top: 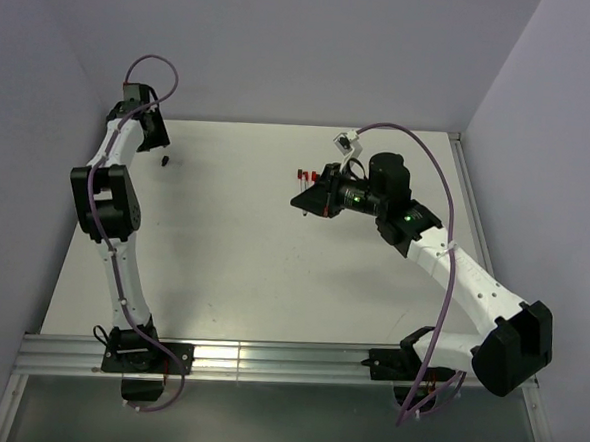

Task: Insert the pens into the pen caps
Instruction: Insert the pen cap onto the pen.

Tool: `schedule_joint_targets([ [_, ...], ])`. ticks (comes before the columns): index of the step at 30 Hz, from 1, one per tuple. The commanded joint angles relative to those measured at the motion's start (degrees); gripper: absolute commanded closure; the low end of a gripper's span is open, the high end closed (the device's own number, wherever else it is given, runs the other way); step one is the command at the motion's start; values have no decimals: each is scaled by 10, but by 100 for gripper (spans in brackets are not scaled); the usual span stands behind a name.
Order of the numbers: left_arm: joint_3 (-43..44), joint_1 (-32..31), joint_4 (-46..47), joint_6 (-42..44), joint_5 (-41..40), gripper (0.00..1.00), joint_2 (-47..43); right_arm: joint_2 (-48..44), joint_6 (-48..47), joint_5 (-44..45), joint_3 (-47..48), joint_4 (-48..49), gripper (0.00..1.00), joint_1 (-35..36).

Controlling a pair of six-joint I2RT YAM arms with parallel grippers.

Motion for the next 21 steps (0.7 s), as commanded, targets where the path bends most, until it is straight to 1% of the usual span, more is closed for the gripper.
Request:
schedule_joint_targets([
  [1,12,16,16,22,74,49,10,-5,-12,2,-2,24,100,-3],
  [8,30,19,33,25,105,48,52,-5,-16,5,-4,25,100,-3],
  [16,54,17,28,23,77,48,78,-3,-18,3,-5,25,100,-5],
  [21,70,18,21,25,74,48,94,-6,-20,4,-5,25,100,-5],
])
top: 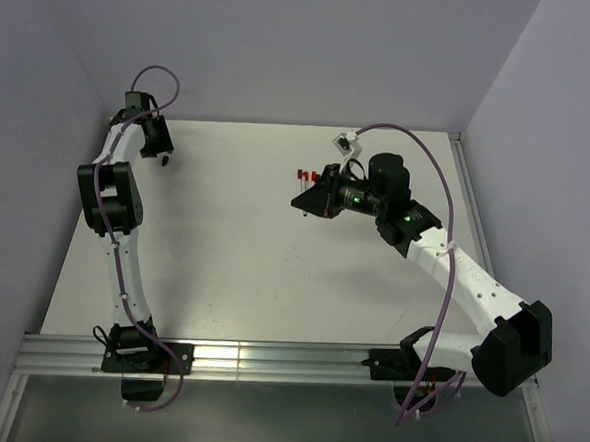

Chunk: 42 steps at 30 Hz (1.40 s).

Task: Insert the pens into the pen caps
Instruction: Insert the pen cap onto the pen.

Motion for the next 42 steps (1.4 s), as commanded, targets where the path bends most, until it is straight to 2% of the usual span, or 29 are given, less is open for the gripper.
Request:
schedule_joint_targets([
  [1,31,0,5,9,-8,48,13,-7,-11,4,-2,25,100,-3],
  [11,28,-3,3,11,-19,49,18,-12,-12,1,-3,25,100,-3],
  [21,29,-8,-2,11,-45,54,24,-17,-13,-5,-6,25,100,-3],
  [31,28,-21,-8,11,-53,66,33,-19,-11,-11,-8,25,100,-2],
  [38,24,-31,-18,-3,-65,70,35,-18,-14,-9,-6,25,100,-3],
  [41,28,-38,-27,-9,-74,76,41,-19,-14,-8,-6,25,100,-3],
  [42,30,-42,-33,-11,-75,85,43,-19,-16,-9,-6,25,100,-3],
])
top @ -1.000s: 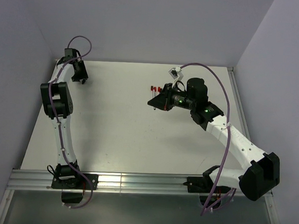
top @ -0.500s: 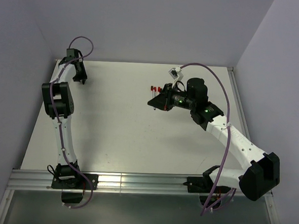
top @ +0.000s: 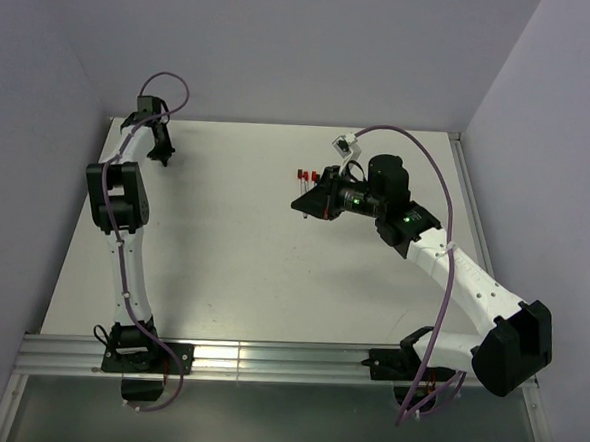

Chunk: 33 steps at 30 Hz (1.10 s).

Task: Insert the pens into the pen caps
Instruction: Insert the pen cap onto the pen.

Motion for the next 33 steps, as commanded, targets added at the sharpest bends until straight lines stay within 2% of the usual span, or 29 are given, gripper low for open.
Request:
schedule_joint_targets([
  [1,23,-23,-35,-15,3,89,19,-18,-10,-5,1,24,100,-3],
  [3,27,-30,-43,-25,-9,100,19,-16,-8,-10,1,24,100,-3],
  [7,15,-37,-44,-69,46,100,-31,-14,-7,-18,1,24,100,-3],
  [9,-6,-36,-24,-107,85,100,-99,-14,-7,-25,-1,40,100,-3],
  [10,-40,-37,-8,-122,133,100,-128,-13,-6,-28,-1,41,100,-3],
  [11,-62,-37,36,-158,160,100,-190,-12,-6,-32,-2,46,100,-3],
  [13,-133,-38,94,-194,241,100,-254,-9,1,-50,-5,57,100,-3],
  [14,-160,-40,156,-238,260,100,-315,-6,5,-55,-6,66,100,-3],
  [15,-222,-45,203,-288,314,100,-371,2,13,-69,-6,72,100,-3],
  [16,-251,-48,241,-289,315,100,-372,4,16,-69,-6,78,100,-3],
  [17,-281,-51,278,-340,342,100,-422,9,23,-84,-7,94,100,-3],
  [18,-310,-73,362,-361,353,100,-443,15,30,-93,-7,102,100,-3],
  [19,-354,-83,391,-393,358,100,-479,16,45,-106,-9,112,100,-2],
  [24,-452,-183,550,-450,335,100,-548,16,99,-146,-14,182,100,-1],
  [33,-526,-290,730,-508,332,100,-572,13,157,-175,-8,248,100,23],
])
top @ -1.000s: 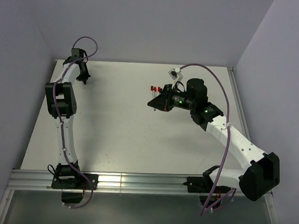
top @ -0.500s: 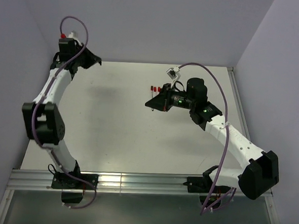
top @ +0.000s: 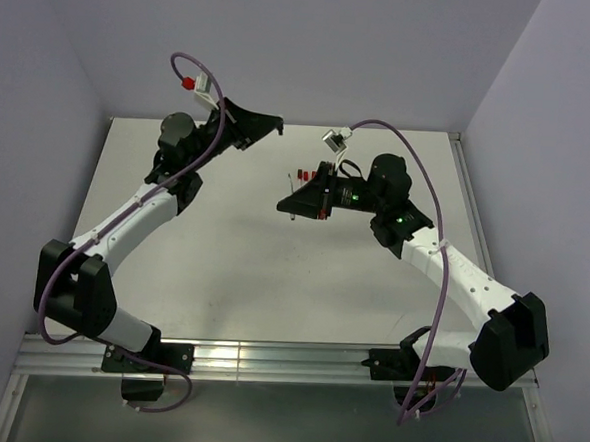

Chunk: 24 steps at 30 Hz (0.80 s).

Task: Insert the pens into the pen caps
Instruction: Insert the pen cap onto the pen.

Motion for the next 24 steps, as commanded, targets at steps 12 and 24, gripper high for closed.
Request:
schedule_joint_targets([
  [12,-29,-77,127,1,-4,100,-62,-12,8,-4,16,31,100,6],
  [24,-84,-79,136,6,32,100,-98,-20,-15,33,39,-1,100,-5],
])
